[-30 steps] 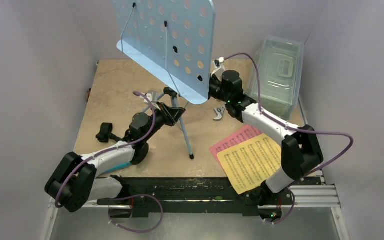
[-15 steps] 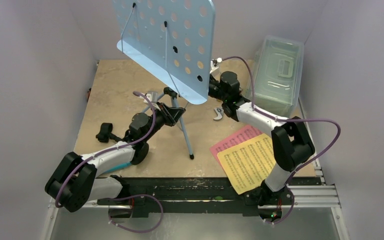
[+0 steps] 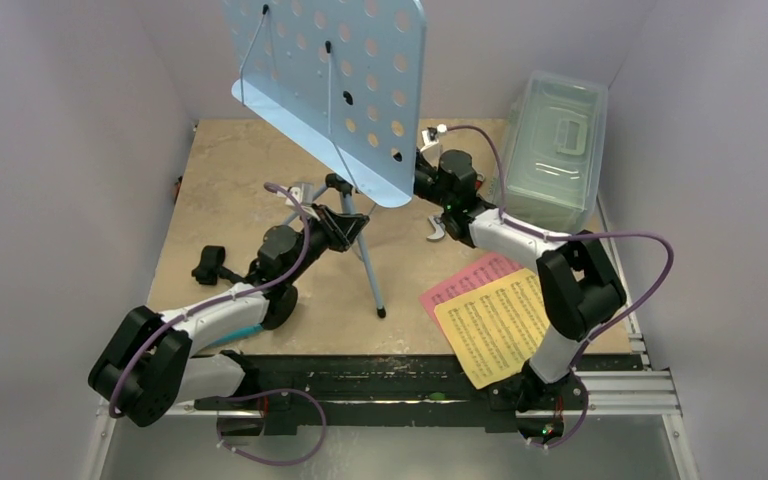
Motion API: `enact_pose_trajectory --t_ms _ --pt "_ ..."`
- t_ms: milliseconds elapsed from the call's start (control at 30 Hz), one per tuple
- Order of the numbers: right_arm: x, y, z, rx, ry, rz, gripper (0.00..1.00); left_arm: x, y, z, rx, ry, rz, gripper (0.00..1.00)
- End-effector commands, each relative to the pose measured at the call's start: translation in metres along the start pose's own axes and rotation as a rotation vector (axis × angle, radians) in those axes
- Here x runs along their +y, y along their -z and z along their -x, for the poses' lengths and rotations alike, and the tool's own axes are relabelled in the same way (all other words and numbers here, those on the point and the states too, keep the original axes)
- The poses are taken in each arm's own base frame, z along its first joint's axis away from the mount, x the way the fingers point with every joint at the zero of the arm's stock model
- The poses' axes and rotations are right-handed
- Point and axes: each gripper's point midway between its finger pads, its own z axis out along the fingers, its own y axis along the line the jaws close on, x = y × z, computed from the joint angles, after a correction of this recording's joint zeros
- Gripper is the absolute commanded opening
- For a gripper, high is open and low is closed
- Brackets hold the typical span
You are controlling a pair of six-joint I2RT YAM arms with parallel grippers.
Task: Set up the instrument practice props
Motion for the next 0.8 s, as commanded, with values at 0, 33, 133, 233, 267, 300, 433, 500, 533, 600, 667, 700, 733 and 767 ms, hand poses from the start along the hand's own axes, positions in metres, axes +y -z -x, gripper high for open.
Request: enact_pose_trajectory --t_ms 0,33,133,233,267,300,433,500,533,600,667,700,733,767 --pt "-0.025 -0.005 0.014 -0.059 0.213 -0.103 0.36 0.04 0.02 -0.062 0.229 0.095 0.174 0.0" --pt "-0.013 -0.001 0.017 -0.067 0.299 -0.09 0.5 0.038 0.019 -0.06 0.236 0.097 0.175 0.0" --pt "0.015 0.013 0.026 -0.079 0.521 -0.109 0.72 0.032 0.016 -0.057 0.252 0.107 0.164 0.07" --pt "0.032 0.033 0.028 -0.072 0.674 -0.147 0.82 0.022 0.014 -0.049 0.237 0.127 0.14 0.24" --pt "0.029 0.041 0.028 -0.066 0.706 -0.179 0.84 0.019 0.014 -0.046 0.233 0.133 0.131 0.3" --pt "0.023 0.049 0.027 -0.061 0.733 -0.213 0.85 0.016 0.015 -0.042 0.228 0.139 0.123 0.35" --pt "-0.008 0.078 0.018 -0.061 0.808 -0.282 0.9 0.009 0.023 -0.023 0.199 0.14 0.125 0.51" --pt "-0.018 0.085 0.004 -0.013 0.861 -0.277 0.94 0.008 0.03 -0.012 0.191 0.142 0.142 0.61" --pt "-0.022 0.086 -0.007 0.009 0.87 -0.261 0.94 0.007 0.033 -0.006 0.191 0.142 0.147 0.66" --pt "-0.028 0.085 -0.034 0.031 0.922 -0.233 0.94 0.001 0.043 0.001 0.204 0.141 0.14 0.8" --pt "-0.033 0.082 -0.062 0.022 0.991 -0.226 0.92 -0.005 0.055 0.003 0.224 0.132 0.146 0.84" --pt "-0.032 0.08 -0.073 0.002 1.013 -0.219 0.89 -0.008 0.063 0.007 0.224 0.124 0.148 0.84" --pt "-0.033 0.078 -0.078 -0.029 1.019 -0.235 0.88 -0.002 0.071 0.002 0.253 0.123 0.194 0.84" --pt "-0.035 0.076 -0.079 -0.072 1.015 -0.265 0.84 -0.002 0.078 0.006 0.245 0.116 0.218 0.84"
